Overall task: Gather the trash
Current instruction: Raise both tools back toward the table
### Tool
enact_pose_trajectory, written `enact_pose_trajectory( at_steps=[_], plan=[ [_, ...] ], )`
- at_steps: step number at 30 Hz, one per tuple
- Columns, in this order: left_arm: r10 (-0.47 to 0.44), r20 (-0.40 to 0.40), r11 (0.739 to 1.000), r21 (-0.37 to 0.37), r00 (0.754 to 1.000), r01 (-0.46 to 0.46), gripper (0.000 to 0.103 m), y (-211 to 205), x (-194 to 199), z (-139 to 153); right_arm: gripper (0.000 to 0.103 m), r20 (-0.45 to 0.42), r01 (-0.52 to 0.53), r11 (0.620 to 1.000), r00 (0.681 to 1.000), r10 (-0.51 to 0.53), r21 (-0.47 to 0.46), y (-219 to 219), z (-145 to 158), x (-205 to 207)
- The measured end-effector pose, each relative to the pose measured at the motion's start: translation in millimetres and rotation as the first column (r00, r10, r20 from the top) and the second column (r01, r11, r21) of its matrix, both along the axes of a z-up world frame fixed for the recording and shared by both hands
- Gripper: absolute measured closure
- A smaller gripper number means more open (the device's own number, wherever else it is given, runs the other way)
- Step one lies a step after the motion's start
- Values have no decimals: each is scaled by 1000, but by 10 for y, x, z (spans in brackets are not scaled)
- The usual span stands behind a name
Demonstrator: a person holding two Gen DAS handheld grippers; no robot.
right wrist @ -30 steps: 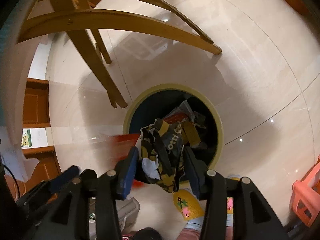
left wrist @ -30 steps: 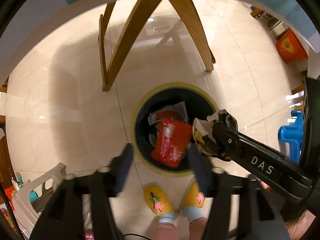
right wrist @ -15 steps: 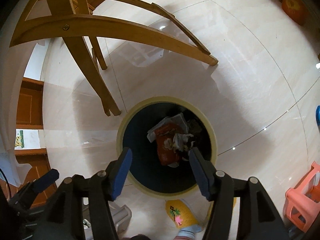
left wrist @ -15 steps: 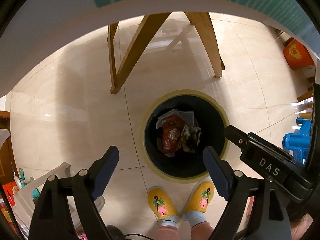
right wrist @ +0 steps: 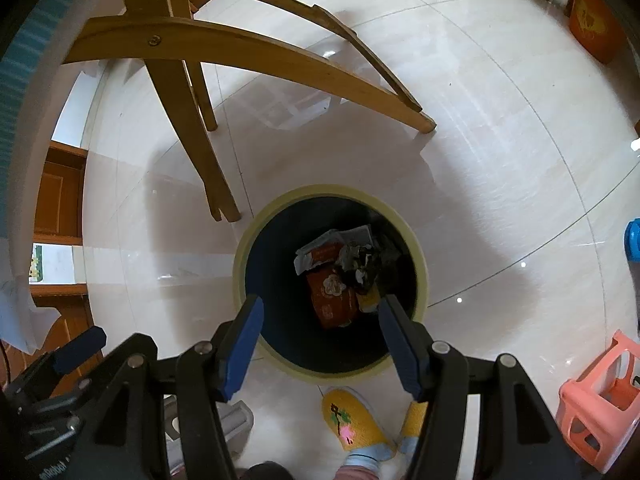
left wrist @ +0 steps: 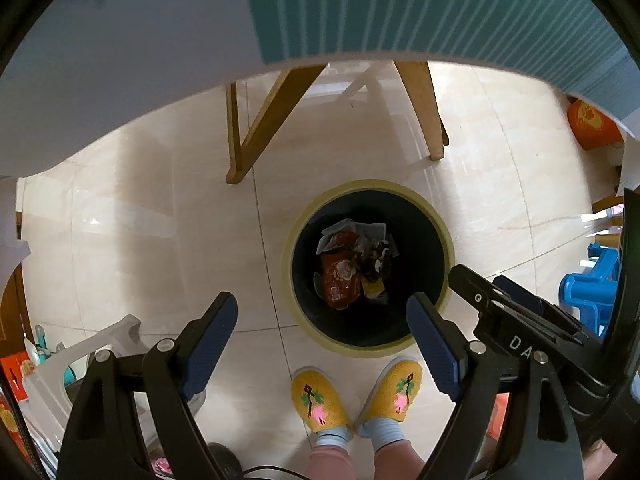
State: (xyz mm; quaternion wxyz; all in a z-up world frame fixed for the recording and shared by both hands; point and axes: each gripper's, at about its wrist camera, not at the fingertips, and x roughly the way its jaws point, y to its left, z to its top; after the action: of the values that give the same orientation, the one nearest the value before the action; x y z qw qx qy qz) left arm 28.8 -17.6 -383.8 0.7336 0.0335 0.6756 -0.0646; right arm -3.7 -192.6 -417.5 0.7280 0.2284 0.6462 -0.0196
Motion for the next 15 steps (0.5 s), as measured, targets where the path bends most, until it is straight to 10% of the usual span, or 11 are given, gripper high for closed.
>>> enact_pose_trajectory(
  at_steps=[15],
  plan=[
    [6,29,1000,-12,1000,-6,17,35,-301,928,42,3,-48,999,999,48,-16,7,682,-236]
  ],
)
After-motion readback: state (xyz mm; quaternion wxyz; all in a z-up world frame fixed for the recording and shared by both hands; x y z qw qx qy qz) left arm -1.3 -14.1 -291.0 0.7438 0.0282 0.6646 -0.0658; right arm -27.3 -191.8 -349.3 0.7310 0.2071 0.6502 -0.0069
